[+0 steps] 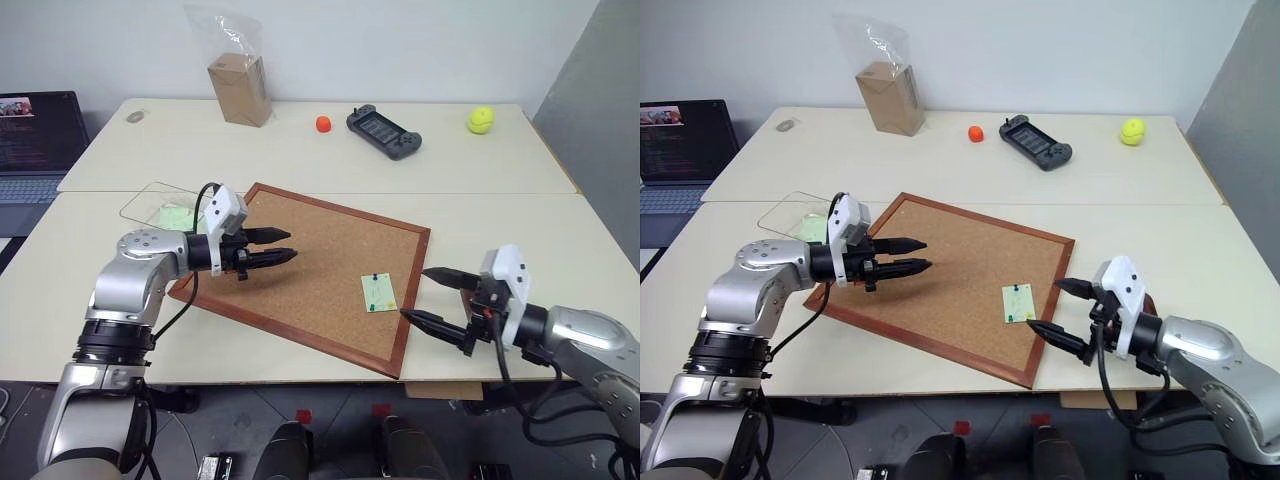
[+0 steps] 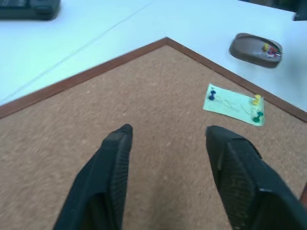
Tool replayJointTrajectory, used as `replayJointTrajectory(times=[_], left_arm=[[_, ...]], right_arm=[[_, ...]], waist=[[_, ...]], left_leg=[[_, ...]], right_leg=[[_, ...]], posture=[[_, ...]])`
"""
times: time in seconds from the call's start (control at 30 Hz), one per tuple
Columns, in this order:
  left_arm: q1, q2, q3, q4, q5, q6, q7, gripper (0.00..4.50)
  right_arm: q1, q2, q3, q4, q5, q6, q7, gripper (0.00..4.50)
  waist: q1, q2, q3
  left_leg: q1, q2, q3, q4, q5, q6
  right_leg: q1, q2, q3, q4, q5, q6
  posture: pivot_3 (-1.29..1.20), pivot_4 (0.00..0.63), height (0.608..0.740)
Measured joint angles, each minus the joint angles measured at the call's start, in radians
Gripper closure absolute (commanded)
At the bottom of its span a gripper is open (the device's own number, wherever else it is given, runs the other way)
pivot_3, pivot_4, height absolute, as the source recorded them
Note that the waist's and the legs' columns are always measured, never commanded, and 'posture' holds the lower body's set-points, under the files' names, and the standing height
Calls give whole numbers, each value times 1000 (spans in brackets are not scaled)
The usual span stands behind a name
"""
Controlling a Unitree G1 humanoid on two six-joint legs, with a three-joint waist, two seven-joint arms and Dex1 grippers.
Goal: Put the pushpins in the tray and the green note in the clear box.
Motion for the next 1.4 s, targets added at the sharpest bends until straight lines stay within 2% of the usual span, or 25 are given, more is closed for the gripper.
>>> replayJointTrajectory(times=[0.3, 0.57, 0.87, 1.23, 1.33, 1.4], left_arm=[[-15, -46, -35, 44, 20, -42, -21, 4434], [1, -121, -66, 40, 37, -62, 5, 4434], [79, -127, -158, 64, 139, -147, 21, 4434], [78, -131, -167, 88, 153, -183, 1, 4434], [78, -131, -167, 90, 155, -190, -1, 4500], [77, -131, -168, 91, 155, -192, -1, 4500]], right_arm=[[-106, 97, 108, 89, -98, -47, -9, 0], [-156, 164, 175, 177, -181, -92, -8, 0], [-226, 229, 238, 270, -246, -132, 13, 0], [-294, 286, 298, 472, -341, -215, 60, 0], [-318, 313, 302, 536, -367, -231, 63, 408], [-334, 321, 302, 585, -379, -248, 69, 874]], waist=[[-1, 0, 0], [-2, 0, 0], [-1, 0, 0], [-2, 0, 0], [-2, 0, 0], [-2, 0, 0]], left_leg=[[0, 0, -1, 0, 0, 0], [0, 0, 0, 0, 0, 0], [1, 0, -1, 0, 0, 0], [1, 0, -1, 0, 0, 0], [1, 0, -1, 0, 0, 0], [1, 0, -1, 0, 0, 0]], right_leg=[[0, 0, 0, 0, 0, 0], [-1, 0, 0, 1, 0, 0], [0, 0, 0, 1, 0, 0], [-1, 0, 0, 1, 0, 0], [0, 0, 0, 1, 0, 0], [0, 0, 0, 1, 0, 0]], posture=[[0, 150, 740], [0, 150, 740], [0, 150, 740], [0, 150, 740], [0, 150, 740], [0, 150, 740]])
